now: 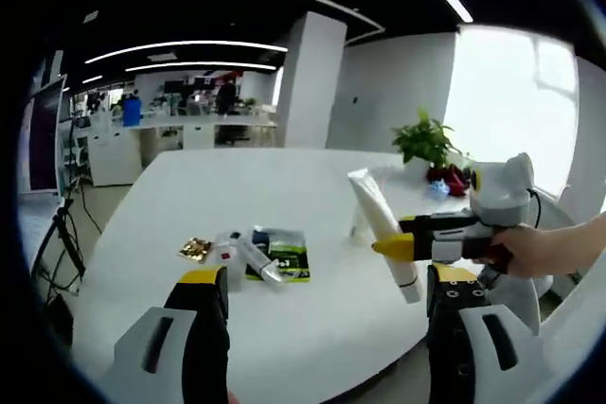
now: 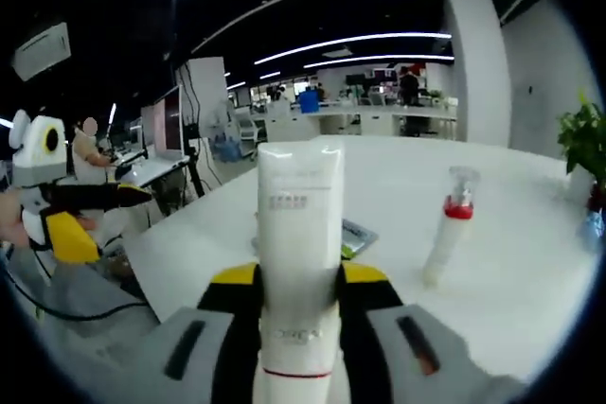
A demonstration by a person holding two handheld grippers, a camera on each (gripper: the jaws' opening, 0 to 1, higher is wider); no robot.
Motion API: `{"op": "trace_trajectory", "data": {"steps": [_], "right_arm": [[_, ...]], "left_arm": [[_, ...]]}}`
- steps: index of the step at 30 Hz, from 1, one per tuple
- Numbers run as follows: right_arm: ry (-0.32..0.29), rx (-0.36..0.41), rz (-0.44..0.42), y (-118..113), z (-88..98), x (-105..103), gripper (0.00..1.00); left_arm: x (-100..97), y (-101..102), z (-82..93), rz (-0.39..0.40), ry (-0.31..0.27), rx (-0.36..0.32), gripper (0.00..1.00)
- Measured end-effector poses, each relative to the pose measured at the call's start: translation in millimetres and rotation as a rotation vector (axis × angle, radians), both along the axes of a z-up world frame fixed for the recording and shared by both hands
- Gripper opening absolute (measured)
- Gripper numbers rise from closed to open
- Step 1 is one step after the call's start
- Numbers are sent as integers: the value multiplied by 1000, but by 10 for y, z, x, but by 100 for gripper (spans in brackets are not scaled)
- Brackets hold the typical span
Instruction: Arrange the skincare products in the storage area until every visible bottle or jar stands upright without overlapping.
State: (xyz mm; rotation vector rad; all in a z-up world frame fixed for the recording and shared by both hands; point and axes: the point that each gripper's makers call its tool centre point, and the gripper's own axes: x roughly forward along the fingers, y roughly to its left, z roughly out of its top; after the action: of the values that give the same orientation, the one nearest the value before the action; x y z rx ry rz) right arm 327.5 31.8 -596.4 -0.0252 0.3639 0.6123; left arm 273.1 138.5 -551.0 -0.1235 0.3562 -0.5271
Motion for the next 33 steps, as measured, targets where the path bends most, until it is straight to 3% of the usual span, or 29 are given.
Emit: {"op": "trace_trajectory", "data": {"steps": [5, 9, 15, 24, 33], "right_arm": [[-37, -3, -5, -32, 101, -119, 31], [-58, -2, -7, -52, 175, -216, 31], [-84, 0, 2, -51, 272, -362, 31], [-107, 9, 9, -11, 364, -489, 31], [-134, -9, 41, 46, 401, -564, 31]], "left_arm": [[20, -294, 128, -61, 4, -65, 83], [33, -499, 163, -116, -1, -66, 80], [56, -725, 208, -170, 8, -121, 73], [97, -968, 169, -219, 70, -231, 64], [83, -1095, 190, -252, 97, -288, 51]]}}
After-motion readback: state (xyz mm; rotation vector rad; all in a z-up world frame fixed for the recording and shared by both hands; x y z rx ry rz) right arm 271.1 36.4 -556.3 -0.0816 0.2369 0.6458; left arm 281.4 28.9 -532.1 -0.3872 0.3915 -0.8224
